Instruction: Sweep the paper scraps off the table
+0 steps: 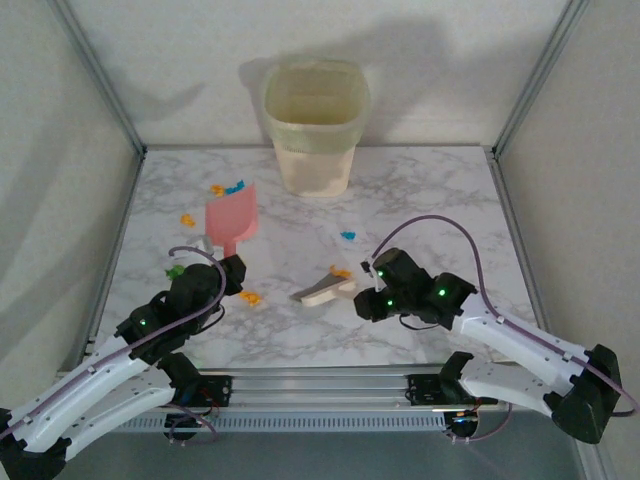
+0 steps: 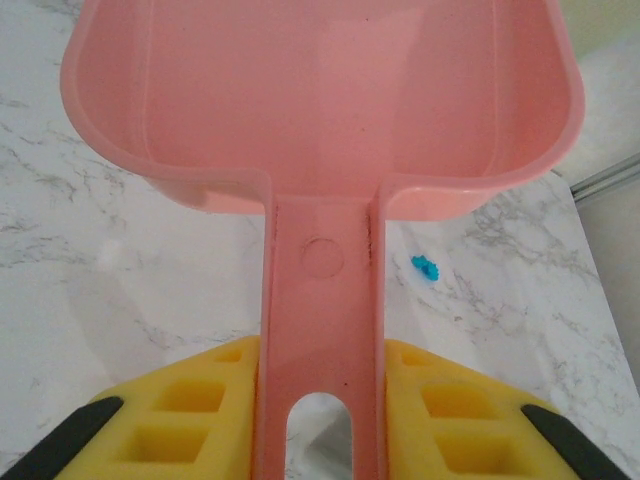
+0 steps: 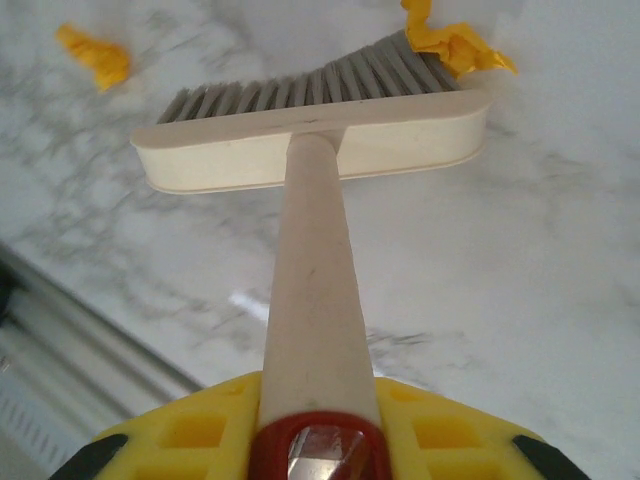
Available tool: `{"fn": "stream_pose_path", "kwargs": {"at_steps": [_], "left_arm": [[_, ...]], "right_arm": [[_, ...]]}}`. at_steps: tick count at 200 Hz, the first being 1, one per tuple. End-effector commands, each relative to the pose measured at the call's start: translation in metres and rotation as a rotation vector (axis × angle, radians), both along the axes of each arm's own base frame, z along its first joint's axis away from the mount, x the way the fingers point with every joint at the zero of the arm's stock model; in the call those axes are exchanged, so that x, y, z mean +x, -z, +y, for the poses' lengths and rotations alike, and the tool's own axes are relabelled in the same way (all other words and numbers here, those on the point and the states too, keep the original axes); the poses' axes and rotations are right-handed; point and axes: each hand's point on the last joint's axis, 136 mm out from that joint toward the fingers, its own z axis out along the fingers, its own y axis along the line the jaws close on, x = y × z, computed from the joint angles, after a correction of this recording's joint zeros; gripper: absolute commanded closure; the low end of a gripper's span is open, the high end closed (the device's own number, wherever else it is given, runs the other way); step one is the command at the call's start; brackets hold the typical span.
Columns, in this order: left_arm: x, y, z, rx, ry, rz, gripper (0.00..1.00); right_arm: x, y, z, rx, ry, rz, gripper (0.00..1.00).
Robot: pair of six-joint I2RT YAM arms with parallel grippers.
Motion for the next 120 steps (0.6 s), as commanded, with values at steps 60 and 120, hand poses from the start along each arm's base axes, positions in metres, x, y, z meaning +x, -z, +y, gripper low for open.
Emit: {"fn": "stream_pose_path", "kwargs": {"at_steps": [60,120], "left_arm": [[0.000,0.004,-0.023,-0.006,0.109,0.018,1.00],[-0.001,0.037,-0.063,0.021,0.289,0.123,1.00]], "right_arm": [[0.031,-0.053,-0.069,0.122,0.370,-0.201,1.00],[0.046,-0.092,-0.110,0.175,0.587,-0.360,1.00]]}}
